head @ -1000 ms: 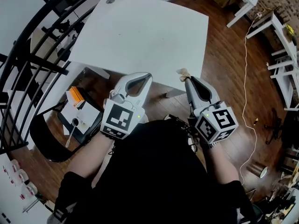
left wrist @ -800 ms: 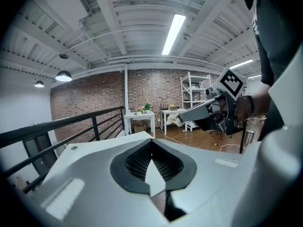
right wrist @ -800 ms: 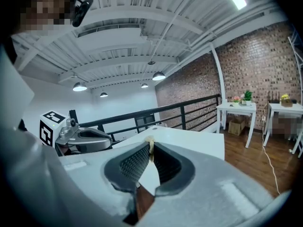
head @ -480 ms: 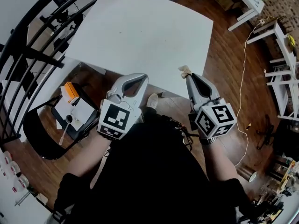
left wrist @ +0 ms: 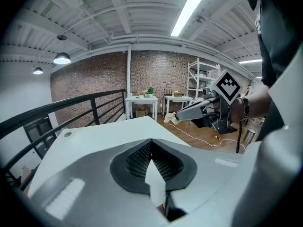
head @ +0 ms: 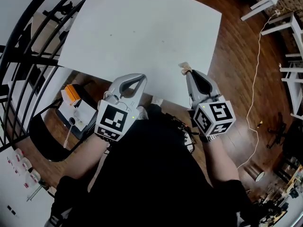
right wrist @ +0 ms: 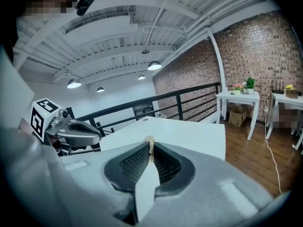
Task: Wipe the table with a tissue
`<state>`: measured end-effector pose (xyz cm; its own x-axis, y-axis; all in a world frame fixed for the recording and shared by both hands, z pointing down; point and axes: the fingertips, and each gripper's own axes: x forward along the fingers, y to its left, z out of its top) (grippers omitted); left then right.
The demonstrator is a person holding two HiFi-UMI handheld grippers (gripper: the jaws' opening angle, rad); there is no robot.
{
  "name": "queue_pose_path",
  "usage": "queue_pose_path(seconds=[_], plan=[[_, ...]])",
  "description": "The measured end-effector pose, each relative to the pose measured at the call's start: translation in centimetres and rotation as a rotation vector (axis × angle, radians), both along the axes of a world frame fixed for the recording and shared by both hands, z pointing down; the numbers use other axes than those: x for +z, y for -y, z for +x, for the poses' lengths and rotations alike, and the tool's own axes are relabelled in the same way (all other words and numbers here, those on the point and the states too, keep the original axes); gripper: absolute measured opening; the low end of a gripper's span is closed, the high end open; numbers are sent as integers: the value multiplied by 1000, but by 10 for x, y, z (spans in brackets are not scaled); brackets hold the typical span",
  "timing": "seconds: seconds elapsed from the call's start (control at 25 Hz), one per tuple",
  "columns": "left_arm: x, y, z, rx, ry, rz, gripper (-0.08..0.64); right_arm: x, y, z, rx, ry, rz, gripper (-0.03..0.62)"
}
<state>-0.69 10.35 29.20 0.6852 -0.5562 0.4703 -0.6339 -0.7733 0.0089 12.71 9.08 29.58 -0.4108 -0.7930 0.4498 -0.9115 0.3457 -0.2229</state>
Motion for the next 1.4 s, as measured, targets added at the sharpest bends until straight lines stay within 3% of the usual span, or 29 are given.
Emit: queue_pose_path(seconds=[0.24, 0.6, 1.4], plan=[[12, 32, 29, 15, 48, -21, 15, 32, 32, 19, -21, -2, -39, 18], [38, 58, 42, 42, 67, -72, 15, 73, 61, 24, -4, -29, -109, 18], [94, 112, 32, 256, 69, -205, 15, 152, 111, -3, 143, -96, -290, 18]])
